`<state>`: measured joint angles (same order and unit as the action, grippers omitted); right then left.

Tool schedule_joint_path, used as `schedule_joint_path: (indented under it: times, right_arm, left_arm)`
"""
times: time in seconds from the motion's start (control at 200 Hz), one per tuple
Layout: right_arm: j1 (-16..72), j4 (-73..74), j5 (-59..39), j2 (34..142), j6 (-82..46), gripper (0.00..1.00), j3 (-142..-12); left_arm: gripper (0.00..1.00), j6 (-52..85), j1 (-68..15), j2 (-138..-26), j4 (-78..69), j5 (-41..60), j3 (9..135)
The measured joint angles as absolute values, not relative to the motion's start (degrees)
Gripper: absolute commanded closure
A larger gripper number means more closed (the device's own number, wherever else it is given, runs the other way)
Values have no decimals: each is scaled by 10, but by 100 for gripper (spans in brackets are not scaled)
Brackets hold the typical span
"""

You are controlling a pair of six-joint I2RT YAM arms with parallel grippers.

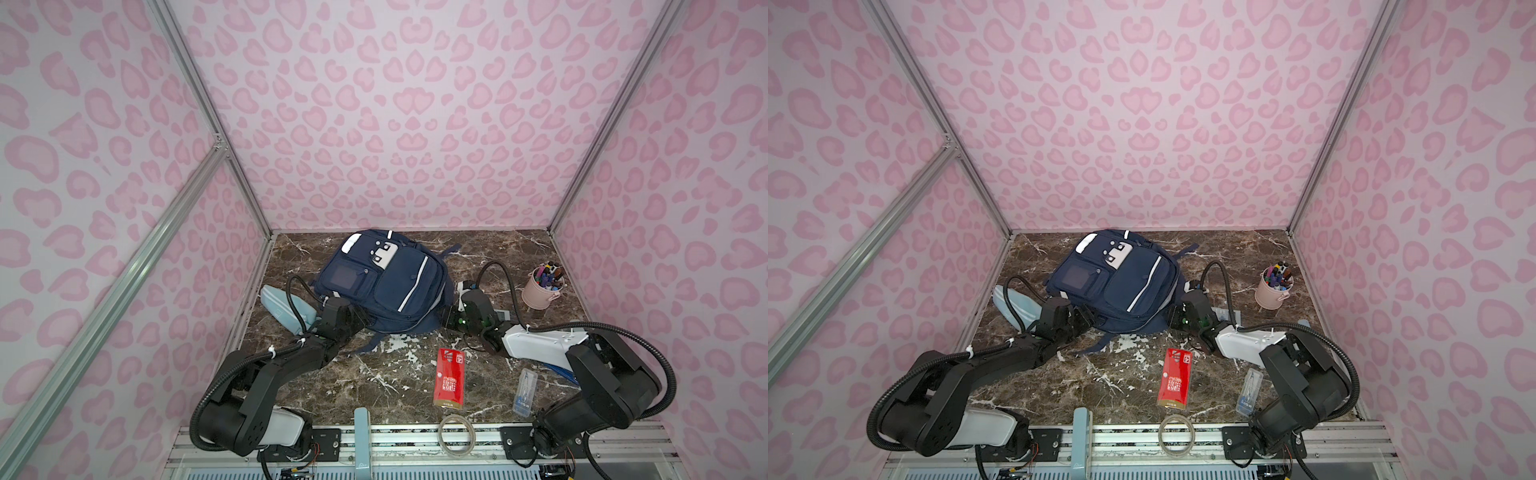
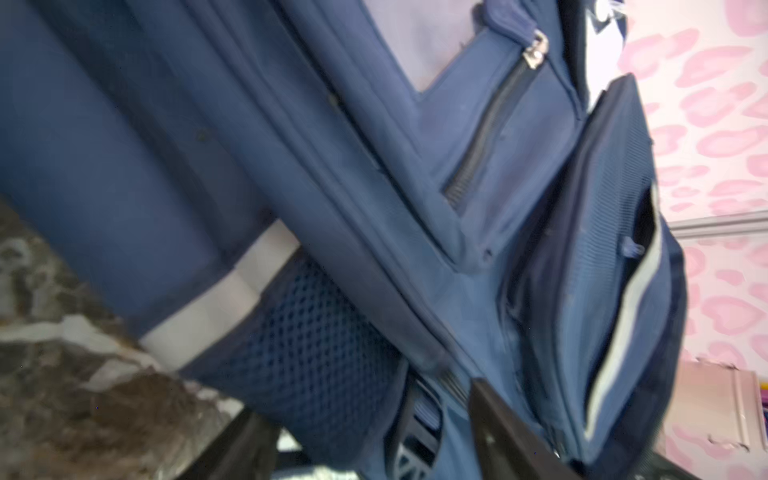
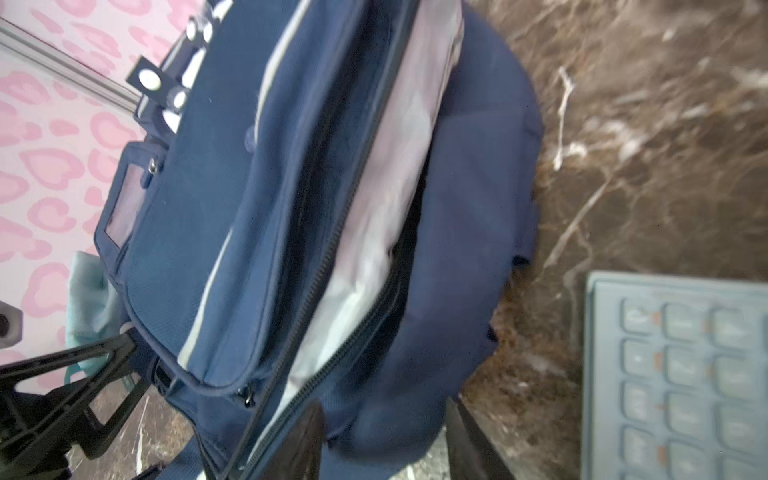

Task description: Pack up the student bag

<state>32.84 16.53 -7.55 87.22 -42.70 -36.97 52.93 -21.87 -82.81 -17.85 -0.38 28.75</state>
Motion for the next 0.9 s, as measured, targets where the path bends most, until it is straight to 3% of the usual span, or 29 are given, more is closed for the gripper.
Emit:
schedule_joint_path:
  times: [0.05,0.095,0.165,0.285,0.32,0.48,0.9]
  right_arm:
    - [338,162,-75,858,-422,48,-367]
    - [352,159,-75,841,-418,48,-360]
    - [383,151,-69,816,-414,48,-343]
    - [455,148,-54,790,-414,48,-317]
    - [475,153,-49,789,-414,47,-312]
    - [530,185,-45,831,-415,39,-327]
    - [566,231,-9,999,-367,44,-475]
  left_arm:
    - [55,530,-219,-851,-178,-7,302]
    - [70,531,-221,-869,-183,-9,312]
    - [85,538,-226,-890,-200,-18,315]
    - [90,558,-245,-905,-220,-18,315]
    - [96,565,-254,-905,-224,-17,315]
    - [97,602,-288,-904,-231,6,324]
    - [97,648,-335,-829,-213,23,333]
